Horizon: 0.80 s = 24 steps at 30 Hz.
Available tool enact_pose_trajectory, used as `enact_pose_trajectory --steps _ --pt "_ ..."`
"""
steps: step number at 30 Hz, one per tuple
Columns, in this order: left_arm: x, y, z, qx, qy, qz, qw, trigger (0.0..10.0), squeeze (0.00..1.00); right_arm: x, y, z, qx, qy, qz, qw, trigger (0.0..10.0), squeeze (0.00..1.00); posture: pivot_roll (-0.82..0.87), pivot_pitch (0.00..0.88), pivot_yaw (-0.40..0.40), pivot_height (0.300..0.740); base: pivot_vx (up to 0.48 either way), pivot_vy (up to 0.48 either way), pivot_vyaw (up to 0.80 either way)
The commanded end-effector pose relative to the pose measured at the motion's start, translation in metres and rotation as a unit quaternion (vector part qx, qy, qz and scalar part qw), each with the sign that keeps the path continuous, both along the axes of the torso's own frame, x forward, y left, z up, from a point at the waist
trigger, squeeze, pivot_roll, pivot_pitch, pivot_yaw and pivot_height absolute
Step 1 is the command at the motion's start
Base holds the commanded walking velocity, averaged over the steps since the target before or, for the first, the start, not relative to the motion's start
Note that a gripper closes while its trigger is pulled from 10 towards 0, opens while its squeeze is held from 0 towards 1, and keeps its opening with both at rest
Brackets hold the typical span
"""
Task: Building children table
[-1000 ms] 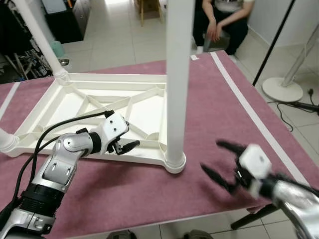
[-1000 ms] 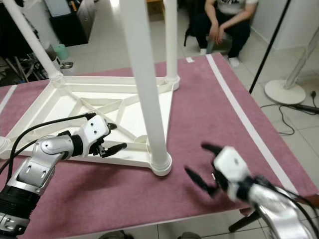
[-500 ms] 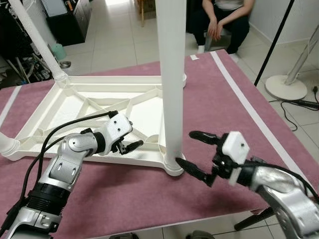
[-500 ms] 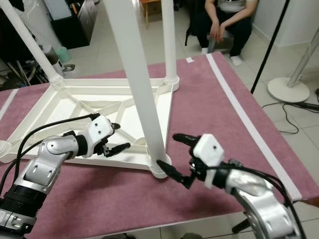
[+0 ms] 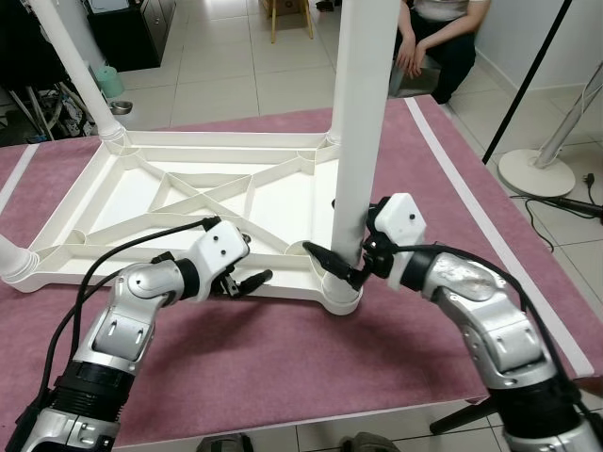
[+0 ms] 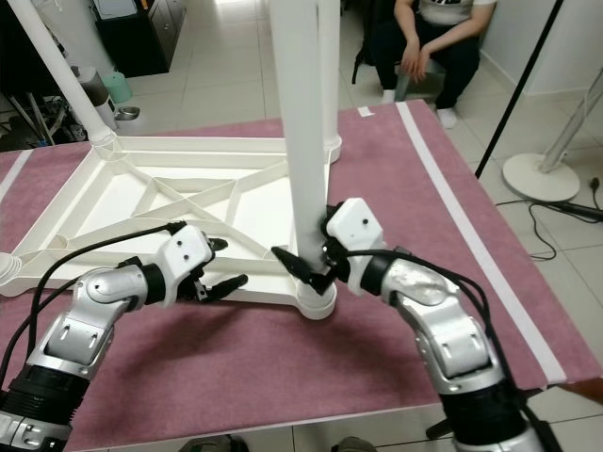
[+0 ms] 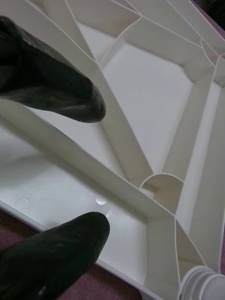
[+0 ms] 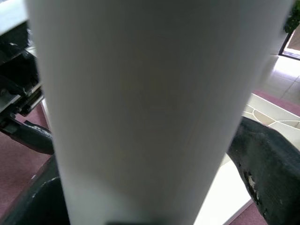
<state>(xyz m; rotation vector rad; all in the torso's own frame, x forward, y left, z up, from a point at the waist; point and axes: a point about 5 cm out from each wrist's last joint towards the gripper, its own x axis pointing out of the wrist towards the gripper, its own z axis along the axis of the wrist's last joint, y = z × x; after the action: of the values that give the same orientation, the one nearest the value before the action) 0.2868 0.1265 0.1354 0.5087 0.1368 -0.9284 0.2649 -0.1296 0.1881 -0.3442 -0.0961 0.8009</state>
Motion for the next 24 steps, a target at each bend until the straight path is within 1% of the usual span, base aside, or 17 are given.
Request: enact_pose_trajectory --steps 1,4,6,7,8,9,11,13,14,15,16,17,19,20,21,22,24 --pt "0.016 0.011 0.014 0.002 -0.073 0.100 0.992 10.0 0.00 0.011 -0.009 -0.001 -0.013 -0.012 -0.054 0.998 10.0 0.00 -0.01 0.000 0.096 0.740 0.000 0.000 0.00" --pt "0.020 0.012 0.018 0.005 -0.082 0.105 0.991 10.0 0.00 0.015 -0.011 -0.002 -0.018 -0.017 -0.074 0.997 10.0 0.00 -0.01 0.000 0.096 0.740 0.000 0.000 0.00" --pt "0.036 0.010 0.021 0.072 -0.113 0.088 0.987 10.0 0.00 0.020 -0.026 -0.003 -0.026 -0.017 -0.112 0.993 10.0 0.00 -0.01 0.000 0.101 0.740 0.000 0.000 0.00" --pt "0.041 0.009 0.022 0.091 -0.121 0.083 0.985 10.0 0.00 0.021 -0.030 -0.003 -0.028 -0.017 -0.124 0.992 10.0 0.00 -0.01 0.000 0.101 0.740 0.000 0.000 0.00" --pt "0.050 0.006 0.026 0.088 -0.110 0.082 0.987 10.0 0.00 0.023 -0.038 -0.004 -0.035 -0.019 -0.143 0.989 10.0 0.00 -0.02 0.000 0.111 0.740 0.000 0.000 0.00" --pt "0.050 0.006 0.026 0.088 -0.110 0.082 0.987 10.0 0.00 0.023 -0.038 -0.004 -0.035 -0.019 -0.143 0.989 10.0 0.00 -0.02 0.000 0.111 0.740 0.000 0.000 0.00" --pt "0.058 0.001 0.035 0.064 -0.075 0.062 0.993 10.0 0.00 0.023 -0.049 -0.003 -0.044 -0.025 -0.166 0.985 10.0 0.00 -0.04 0.000 0.122 0.740 0.000 0.000 0.00" --pt "0.059 0.000 0.044 0.030 -0.017 0.005 0.999 10.0 0.00 0.024 -0.060 -0.003 -0.055 -0.029 -0.196 0.979 10.0 0.00 -0.04 0.000 0.129 0.740 0.000 0.000 0.00" --pt "0.059 0.000 0.044 0.030 -0.017 0.005 0.999 10.0 0.00 0.024 -0.060 -0.003 -0.055 -0.029 -0.196 0.979 10.0 0.00 -0.04 0.000 0.129 0.740 0.000 0.000 0.00" --pt "0.058 0.001 0.044 0.026 0.007 -0.024 0.999 10.0 0.00 0.024 -0.065 -0.003 -0.061 -0.031 -0.209 0.976 10.0 0.00 -0.05 0.000 0.139 0.740 0.000 0.000 0.00" --pt "0.058 0.001 0.044 0.026 0.007 -0.024 0.999 10.0 0.00 0.024 -0.065 -0.003 -0.061 -0.031 -0.209 0.976 10.0 0.00 -0.05 0.000 0.139 0.740 0.000 0.000 0.00" --pt "0.054 0.003 0.041 0.024 0.041 -0.052 0.998 10.0 0.00 0.024 -0.070 -0.004 -0.067 -0.033 -0.223 0.972 10.0 0.00 -0.05 0.000 0.148 0.740 0.000 0.000 0.00" --pt "0.047 0.005 0.033 0.029 0.082 -0.088 0.992 10.0 0.00 0.025 -0.075 -0.005 -0.074 -0.038 -0.239 0.967 10.0 0.00 -0.05 0.000 0.157 0.740 0.000 0.000 0.00" --pt "0.047 0.005 0.033 0.029 0.082 -0.088 0.992 10.0 0.00 0.025 -0.075 -0.005 -0.074 -0.038 -0.239 0.967 10.0 0.00 -0.05 0.000 0.157 0.740 0.000 0.000 0.00" --pt "0.042 0.003 0.028 -0.008 0.136 -0.102 0.985 10.0 0.00 0.027 -0.079 -0.005 -0.082 -0.043 -0.253 0.963 10.0 0.00 -0.06 0.000 0.161 0.740 0.000 0.000 0.00" --pt "0.042 0.003 0.028 -0.008 0.136 -0.102 0.985 10.0 0.00 0.027 -0.079 -0.005 -0.082 -0.043 -0.253 0.963 10.0 0.00 -0.06 0.000 0.161 0.740 0.000 0.000 0.00" --pt "0.032 -0.001 0.016 -0.015 0.180 -0.117 0.977 10.0 0.00 0.030 -0.085 -0.007 -0.094 -0.047 -0.272 0.956 10.0 0.00 -0.05 0.000 0.166 0.740 0.000 0.000 0.00"
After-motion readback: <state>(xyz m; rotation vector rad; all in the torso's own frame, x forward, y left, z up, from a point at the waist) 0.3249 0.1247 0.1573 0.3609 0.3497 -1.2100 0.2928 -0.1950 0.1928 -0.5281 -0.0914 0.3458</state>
